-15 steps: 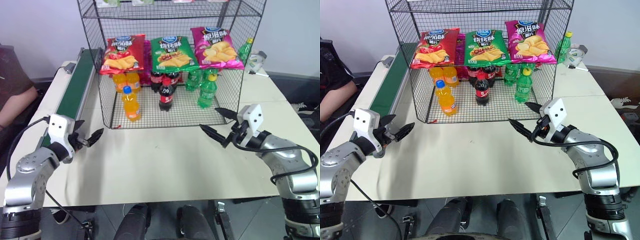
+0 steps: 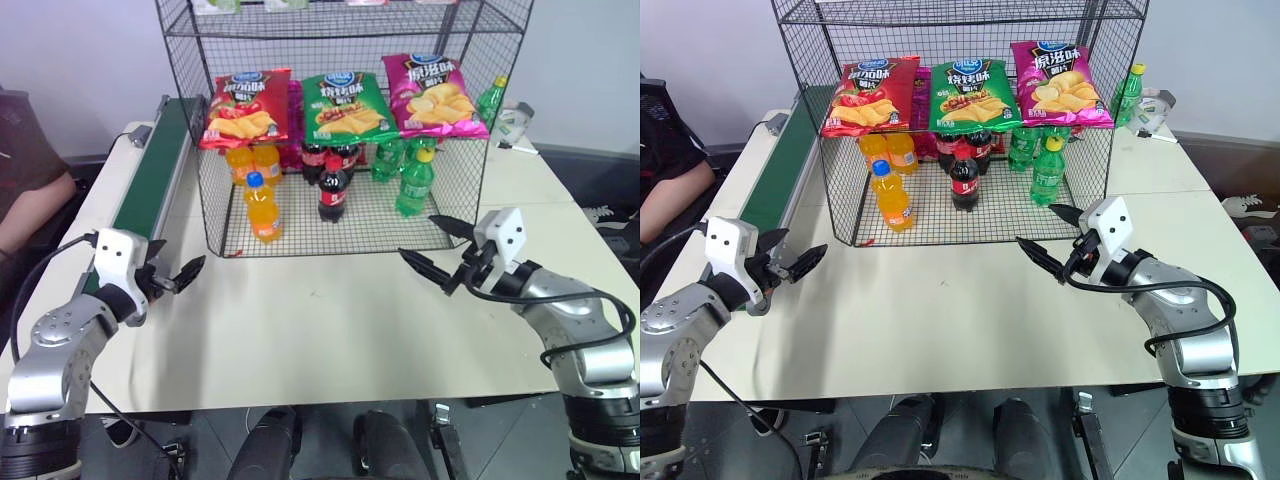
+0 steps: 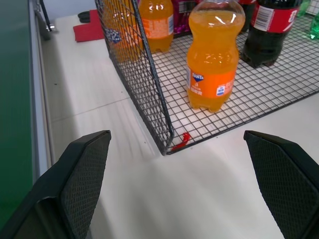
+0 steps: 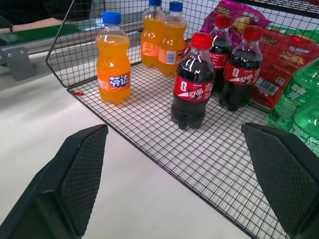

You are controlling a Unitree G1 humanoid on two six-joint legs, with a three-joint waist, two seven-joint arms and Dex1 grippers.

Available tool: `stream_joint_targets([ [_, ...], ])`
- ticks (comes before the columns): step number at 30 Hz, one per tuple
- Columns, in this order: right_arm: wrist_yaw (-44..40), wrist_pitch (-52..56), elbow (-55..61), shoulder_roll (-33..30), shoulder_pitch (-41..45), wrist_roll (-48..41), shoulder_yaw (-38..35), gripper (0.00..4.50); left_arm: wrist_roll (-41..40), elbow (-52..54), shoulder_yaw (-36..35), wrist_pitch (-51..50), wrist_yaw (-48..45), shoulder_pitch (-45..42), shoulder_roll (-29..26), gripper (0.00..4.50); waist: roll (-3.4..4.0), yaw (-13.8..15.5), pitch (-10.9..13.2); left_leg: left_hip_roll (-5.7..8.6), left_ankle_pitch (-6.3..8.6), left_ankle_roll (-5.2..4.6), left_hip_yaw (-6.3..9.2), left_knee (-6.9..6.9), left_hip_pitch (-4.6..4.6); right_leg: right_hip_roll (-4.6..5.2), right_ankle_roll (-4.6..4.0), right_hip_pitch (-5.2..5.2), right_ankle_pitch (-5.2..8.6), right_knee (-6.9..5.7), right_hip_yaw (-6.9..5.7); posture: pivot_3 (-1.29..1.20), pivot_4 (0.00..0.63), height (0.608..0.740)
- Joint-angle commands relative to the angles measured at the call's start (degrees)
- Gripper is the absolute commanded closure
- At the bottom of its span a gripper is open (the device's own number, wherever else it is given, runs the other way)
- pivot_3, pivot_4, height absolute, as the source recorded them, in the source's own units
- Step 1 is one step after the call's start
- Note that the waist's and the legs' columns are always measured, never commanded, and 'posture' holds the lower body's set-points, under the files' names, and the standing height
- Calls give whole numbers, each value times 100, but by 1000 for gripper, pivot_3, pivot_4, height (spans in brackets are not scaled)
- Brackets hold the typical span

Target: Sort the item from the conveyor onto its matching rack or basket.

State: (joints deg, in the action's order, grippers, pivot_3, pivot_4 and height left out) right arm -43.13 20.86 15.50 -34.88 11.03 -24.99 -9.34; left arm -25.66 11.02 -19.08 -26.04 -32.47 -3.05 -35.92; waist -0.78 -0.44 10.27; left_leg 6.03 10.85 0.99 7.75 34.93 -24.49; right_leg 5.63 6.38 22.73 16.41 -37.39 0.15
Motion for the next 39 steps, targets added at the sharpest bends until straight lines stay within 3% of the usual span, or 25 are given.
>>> stream_joint_targets([
  [1,13,-114,82,9,82,-19,-48,0,-59,109,-195,50,9,-67,-39,38,0,0,0,0,0,0,0,0,0,0,0,0,0,0,0,0,150,740],
  [39,22,-283,-119,99,316,12,128,0,-8,-54,-154,304,31,-95,24,38,0,-2,0,0,0,0,0,-6,0,0,-1,1,0,5,0,0,150,740],
])
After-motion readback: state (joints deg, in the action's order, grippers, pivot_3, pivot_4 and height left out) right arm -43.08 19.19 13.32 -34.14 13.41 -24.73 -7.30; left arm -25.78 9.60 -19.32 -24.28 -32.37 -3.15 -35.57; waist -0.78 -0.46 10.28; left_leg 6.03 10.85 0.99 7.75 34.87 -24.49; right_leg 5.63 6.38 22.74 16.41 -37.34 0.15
